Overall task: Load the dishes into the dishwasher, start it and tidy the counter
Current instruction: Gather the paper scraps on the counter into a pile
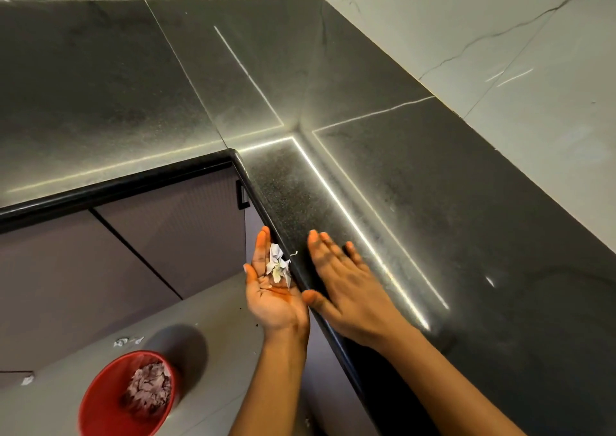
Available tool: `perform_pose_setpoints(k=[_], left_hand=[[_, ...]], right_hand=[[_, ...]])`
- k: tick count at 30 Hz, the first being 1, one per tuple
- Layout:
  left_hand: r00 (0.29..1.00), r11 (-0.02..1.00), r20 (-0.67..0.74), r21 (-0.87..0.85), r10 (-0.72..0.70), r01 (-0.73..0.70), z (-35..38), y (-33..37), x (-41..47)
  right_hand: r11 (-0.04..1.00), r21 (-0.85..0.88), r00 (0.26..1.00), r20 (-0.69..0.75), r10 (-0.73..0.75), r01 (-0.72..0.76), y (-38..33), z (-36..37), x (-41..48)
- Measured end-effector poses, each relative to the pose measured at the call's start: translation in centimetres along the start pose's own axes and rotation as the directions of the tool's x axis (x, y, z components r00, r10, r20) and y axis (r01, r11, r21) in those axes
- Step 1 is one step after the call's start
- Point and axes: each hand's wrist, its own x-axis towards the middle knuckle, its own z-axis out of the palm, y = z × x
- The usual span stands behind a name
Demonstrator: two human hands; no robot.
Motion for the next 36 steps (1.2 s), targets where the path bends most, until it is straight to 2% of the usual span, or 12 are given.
perform_pose_setpoints(k=[4,6,9,12,16,21,26,28,30,32,33,36], left_hand=[[0.999,0.999,0.01,0.001,-0.046,0.046,-0.4,0.3,-0.1],[0.999,0.999,0.016,0.007,-0.032,0.032,-0.6,0.2,0.2],[0.999,0.999,-0.02,0.016,0.035,-0.035,-0.5,-0.2,0.4],[0.998,0.998,-0.044,0.032,0.052,-0.05,-0.5,-0.3,0.3],[0.997,0.998,-0.059,0.042,0.046,-0.043,-0.6,-0.3,0.3],[0.998,0.999,-0.045,0.015,0.041,-0.04,-0.6,-0.4,0.3],[0.999,1.0,-0.034,0.019,0.021,-0.021,-1.2,-0.1,0.8],[1.0,1.0,-0.006,0.0,-0.015,0.015,-1.5,0.3,0.5],[0.999,0.999,0.001,-0.026,-0.048,0.048,-2.0,1.0,0.2],[0.997,0.997,-0.043,-0.059,-0.06,0.058,-2.6,2.5,0.0],[0.995,0.995,-0.067,-0.079,-0.071,0.065,-2.9,3.2,0.0],[0.985,0.988,-0.146,-0.137,-0.091,0.071,-4.0,6.3,0.0]], right_hand=[[0.97,0.081,0.968,0.077,-0.237,0.231,-1.2,-0.5,1.1],[0.947,0.243,0.977,-0.007,-0.214,0.209,-0.8,-0.7,0.6],[0.932,0.358,0.979,-0.164,0.123,-0.057,1.7,-1.2,-1.3],[0.868,0.267,0.875,-0.137,0.464,-0.419,6.5,-2.1,-3.3],[0.775,0.141,0.767,-0.115,0.631,-0.617,9.9,-2.7,-3.8],[0.941,-0.002,0.938,-0.075,0.338,-0.339,3.6,-0.6,-0.4],[0.997,0.022,0.994,-0.079,0.081,-0.079,-1.1,0.5,2.4],[0.984,0.175,0.997,-0.071,-0.007,0.019,-2.4,0.6,2.7],[0.787,0.616,0.997,-0.076,0.02,0.031,-4.2,-0.1,2.4],[0.334,0.942,0.988,-0.067,0.143,0.015,-5.7,-0.3,2.0],[0.184,0.982,0.976,-0.072,0.204,0.034,-6.3,-0.1,1.8],[0.042,0.995,0.919,-0.097,0.382,0.088,-8.8,2.6,2.2]])
